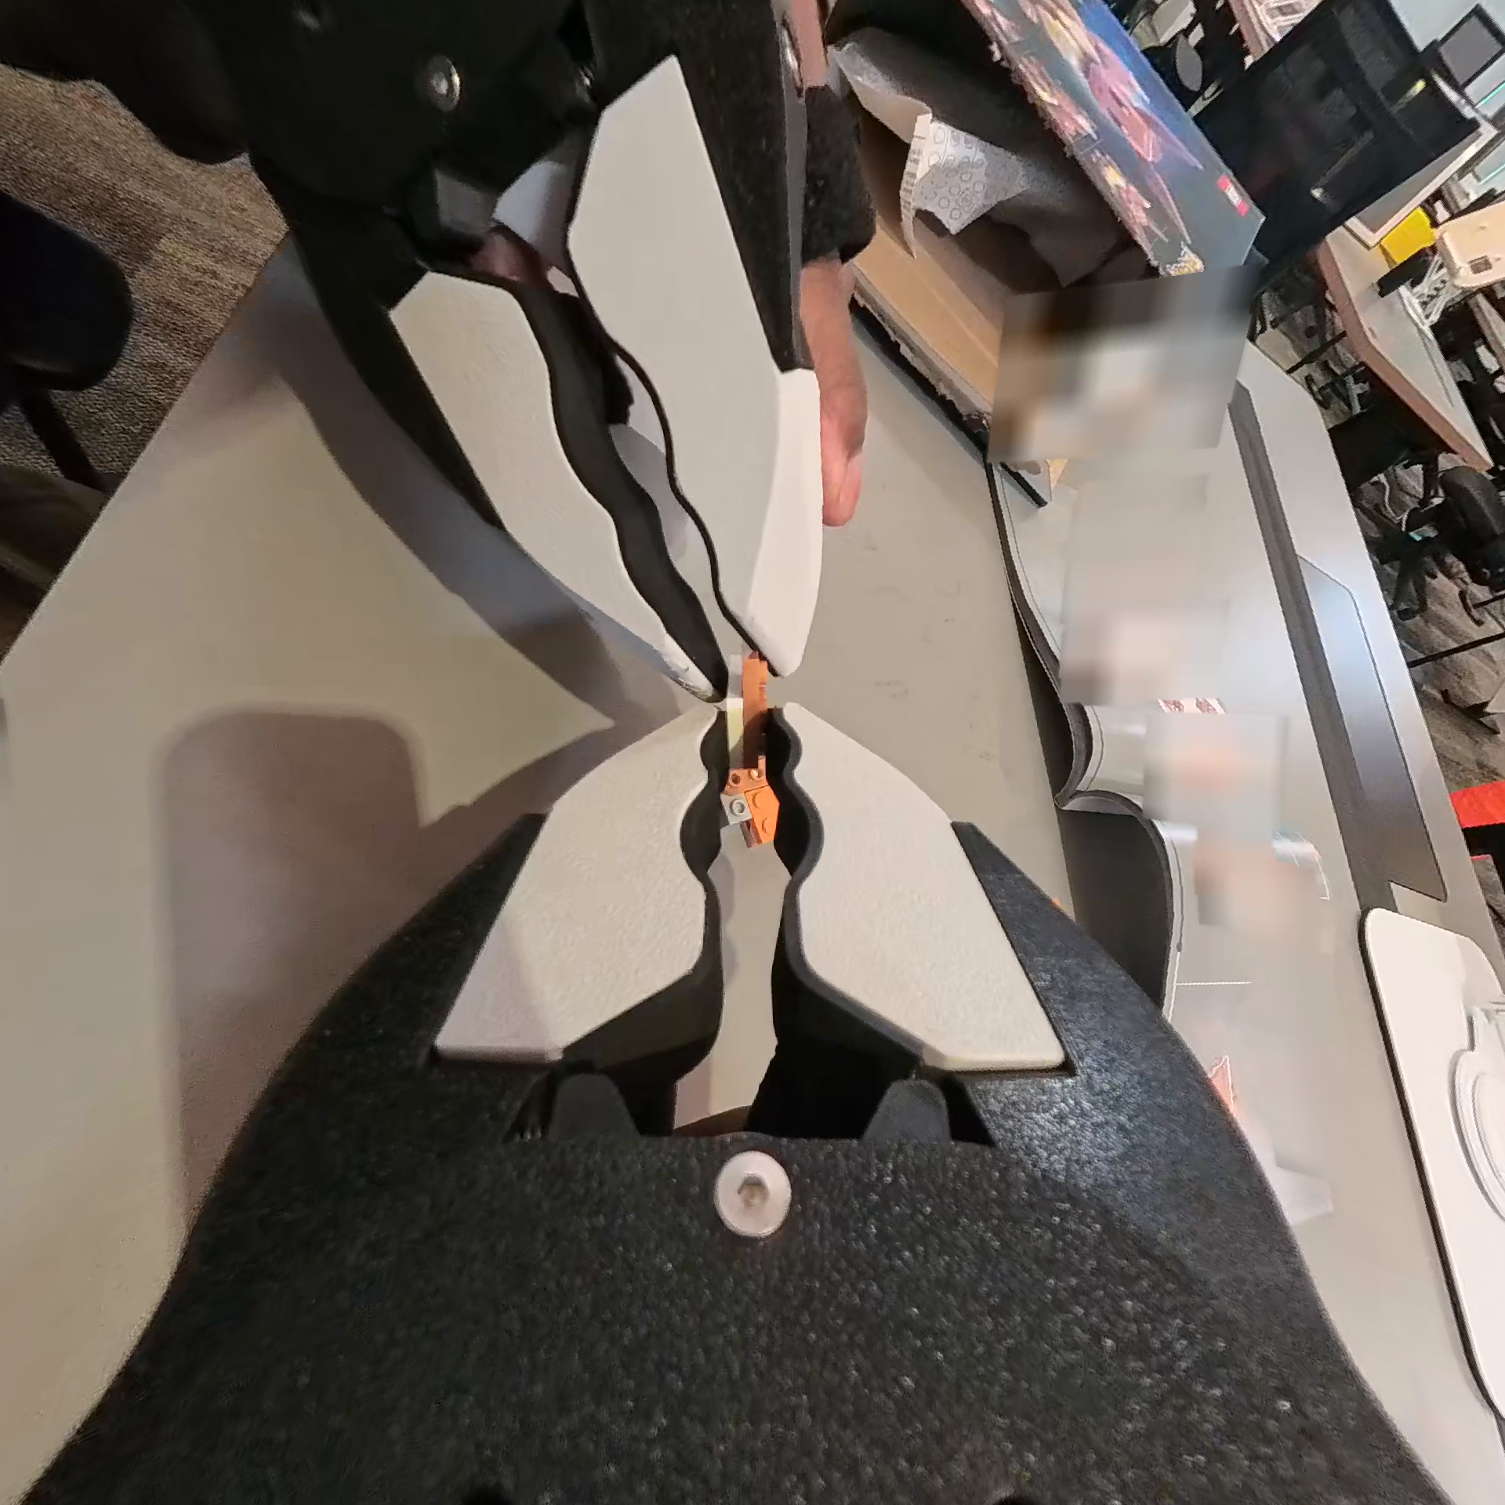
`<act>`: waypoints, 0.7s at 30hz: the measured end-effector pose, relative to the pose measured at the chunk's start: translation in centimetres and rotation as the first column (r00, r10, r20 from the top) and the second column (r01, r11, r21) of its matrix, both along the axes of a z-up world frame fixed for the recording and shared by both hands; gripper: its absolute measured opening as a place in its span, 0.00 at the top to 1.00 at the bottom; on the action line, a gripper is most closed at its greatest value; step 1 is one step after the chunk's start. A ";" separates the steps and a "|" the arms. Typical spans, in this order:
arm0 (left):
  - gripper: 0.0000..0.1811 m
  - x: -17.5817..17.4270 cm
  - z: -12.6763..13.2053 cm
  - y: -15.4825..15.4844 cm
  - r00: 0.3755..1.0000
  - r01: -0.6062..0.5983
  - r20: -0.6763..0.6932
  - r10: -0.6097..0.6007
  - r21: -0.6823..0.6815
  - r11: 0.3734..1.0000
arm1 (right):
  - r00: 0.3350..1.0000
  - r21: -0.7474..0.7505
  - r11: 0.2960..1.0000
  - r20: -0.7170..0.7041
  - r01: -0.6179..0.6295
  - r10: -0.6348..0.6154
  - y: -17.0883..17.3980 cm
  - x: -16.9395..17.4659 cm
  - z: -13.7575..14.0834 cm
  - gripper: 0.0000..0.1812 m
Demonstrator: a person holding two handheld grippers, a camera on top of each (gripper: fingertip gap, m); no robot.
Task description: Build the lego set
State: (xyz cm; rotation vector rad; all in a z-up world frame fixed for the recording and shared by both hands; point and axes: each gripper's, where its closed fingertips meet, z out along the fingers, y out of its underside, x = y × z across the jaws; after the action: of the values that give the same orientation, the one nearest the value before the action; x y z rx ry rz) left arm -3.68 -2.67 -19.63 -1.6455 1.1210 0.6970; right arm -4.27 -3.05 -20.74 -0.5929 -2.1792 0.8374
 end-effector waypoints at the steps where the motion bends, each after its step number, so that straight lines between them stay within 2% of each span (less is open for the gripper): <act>1: 0.94 0.0 -0.1 0.0 1.000 0.003 0.003 -0.003 -0.005 1.000 | 1.000 0.005 1.000 0.005 -0.003 0.003 0.0 0.0 -0.1 0.96; 6: 0.95 0.1 -0.3 -0.1 0.999 0.017 0.049 -0.015 -0.031 0.999 | 1.000 0.018 1.000 0.004 -0.005 0.005 -0.1 0.0 -0.3 0.96; 10: 0.94 -0.1 1.6 0.0 0.970 0.000 0.242 -0.017 0.068 0.998 | 0.999 -0.124 0.992 -0.052 -0.008 0.001 0.0 -0.1 1.5 0.96; 13: 0.88 -0.6 2.1 -0.3 0.936 -0.007 0.352 -0.023 0.084 0.996 | 0.996 -0.255 0.967 -0.093 -0.022 -0.002 0.4 0.0 2.8 0.96; 17: 0.85 -0.2 2.3 -0.3 0.874 0.044 0.480 -0.073 0.072 0.996 | 0.991 -0.407 0.910 -0.128 -0.080 0.030 0.4 0.4 4.2 0.96; 21: 0.88 0.4 2.8 0.2 0.845 0.087 0.520 -0.123 0.093 0.992 | 0.989 -0.419 0.902 -0.141 -0.105 0.050 0.0 0.6 4.5 0.96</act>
State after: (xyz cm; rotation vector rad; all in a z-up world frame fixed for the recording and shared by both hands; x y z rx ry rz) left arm -3.28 -2.48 -16.84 -1.5710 0.7684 0.1799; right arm -3.69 -3.00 -16.25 -0.6440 -1.9203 1.3769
